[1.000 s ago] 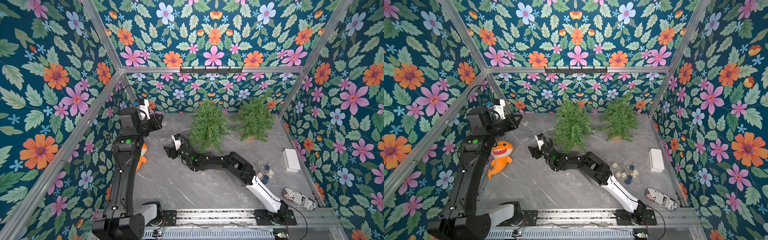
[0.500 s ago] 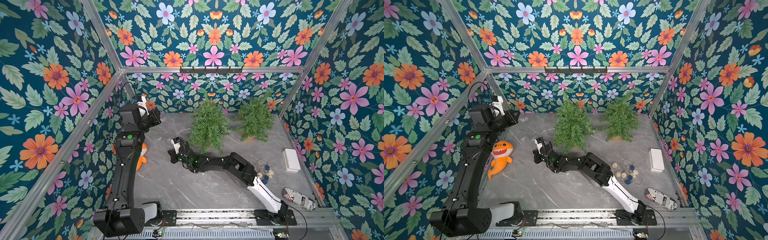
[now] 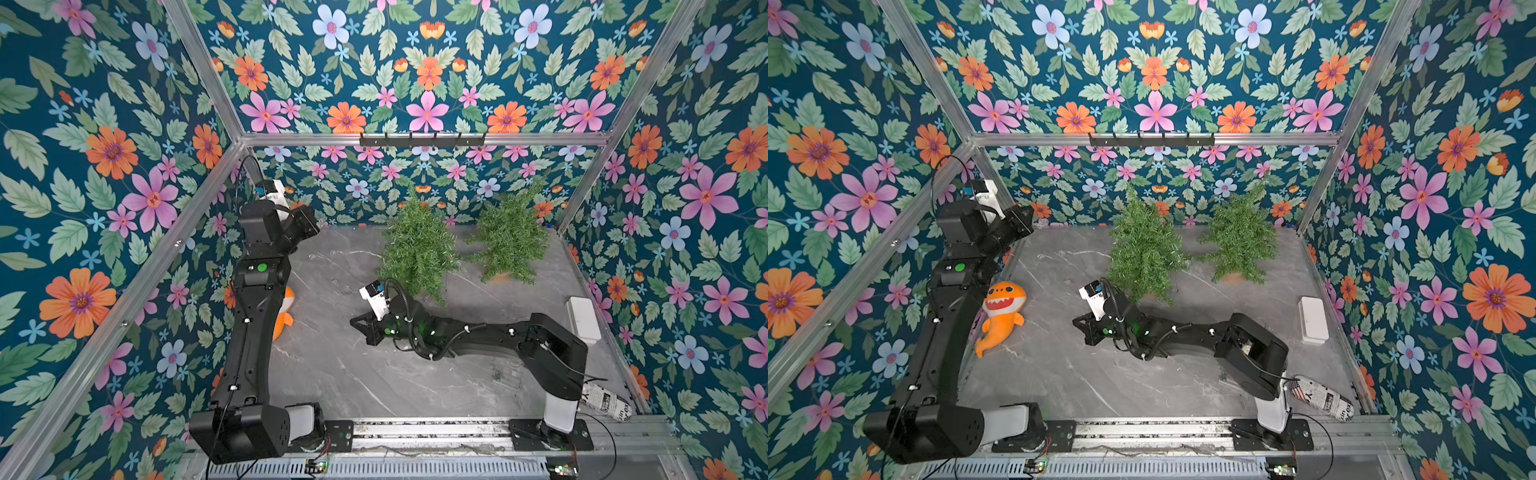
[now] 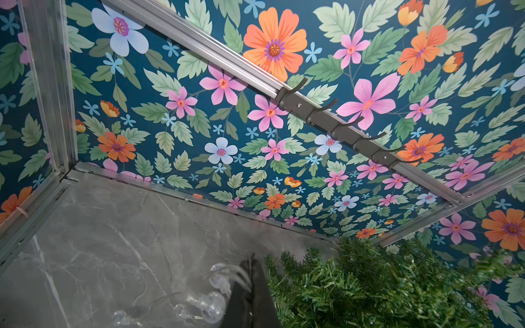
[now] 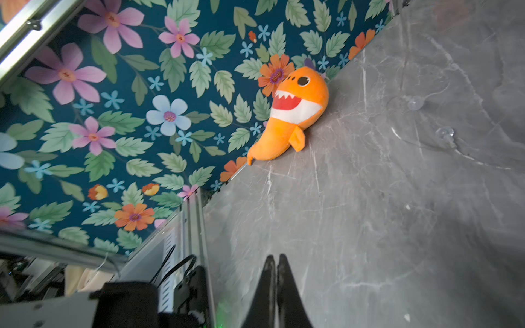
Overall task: Wrap string light around the christmas tree
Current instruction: Wrap the light string around the Christmas tree.
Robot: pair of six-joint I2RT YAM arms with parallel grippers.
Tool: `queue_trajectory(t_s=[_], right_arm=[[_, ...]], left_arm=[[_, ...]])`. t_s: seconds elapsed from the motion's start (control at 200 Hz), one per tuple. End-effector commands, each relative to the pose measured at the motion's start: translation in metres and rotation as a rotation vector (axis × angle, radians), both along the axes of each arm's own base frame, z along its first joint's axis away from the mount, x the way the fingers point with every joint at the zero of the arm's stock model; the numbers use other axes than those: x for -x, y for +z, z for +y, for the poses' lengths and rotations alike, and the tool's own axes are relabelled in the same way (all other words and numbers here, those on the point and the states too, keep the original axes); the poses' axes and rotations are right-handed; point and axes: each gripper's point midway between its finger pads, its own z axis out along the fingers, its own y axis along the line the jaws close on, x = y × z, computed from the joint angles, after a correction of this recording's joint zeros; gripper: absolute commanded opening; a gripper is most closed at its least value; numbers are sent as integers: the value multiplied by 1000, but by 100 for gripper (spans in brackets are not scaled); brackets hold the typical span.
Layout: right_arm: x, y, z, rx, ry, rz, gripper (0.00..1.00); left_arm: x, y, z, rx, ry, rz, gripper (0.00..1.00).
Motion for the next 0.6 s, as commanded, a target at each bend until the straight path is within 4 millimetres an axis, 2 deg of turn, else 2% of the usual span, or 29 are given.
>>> queue_trajectory(t_s=[0.0, 0.05, 0.125, 0.21, 0.35, 0.41, 0.475, 0.595], right_arm=[[5, -3, -15, 52, -7, -6, 0], [0, -4, -15, 58, -26, -29, 0], [-8, -9, -3, 57, -27, -51, 0], [-24, -12, 14, 33, -51, -84, 9], [-66, -19, 34, -34, -141, -107, 30], [-79, -20, 41, -57, -170, -124, 48], [-91, -22, 47, -64, -199, -154, 59], [-109, -26, 60, -53, -237, -214, 68]], left_arm=[[3, 19, -6, 24, -34, -57, 0], [6, 21, -8, 31, -41, -62, 0], [10, 22, -9, 38, -45, -68, 0], [13, 22, -11, 43, -54, -64, 0], [21, 24, -17, 60, -75, -62, 0], [23, 24, -18, 62, -80, -62, 0], [24, 22, -21, 62, -85, -55, 0], [26, 20, -25, 64, -97, -47, 0]])
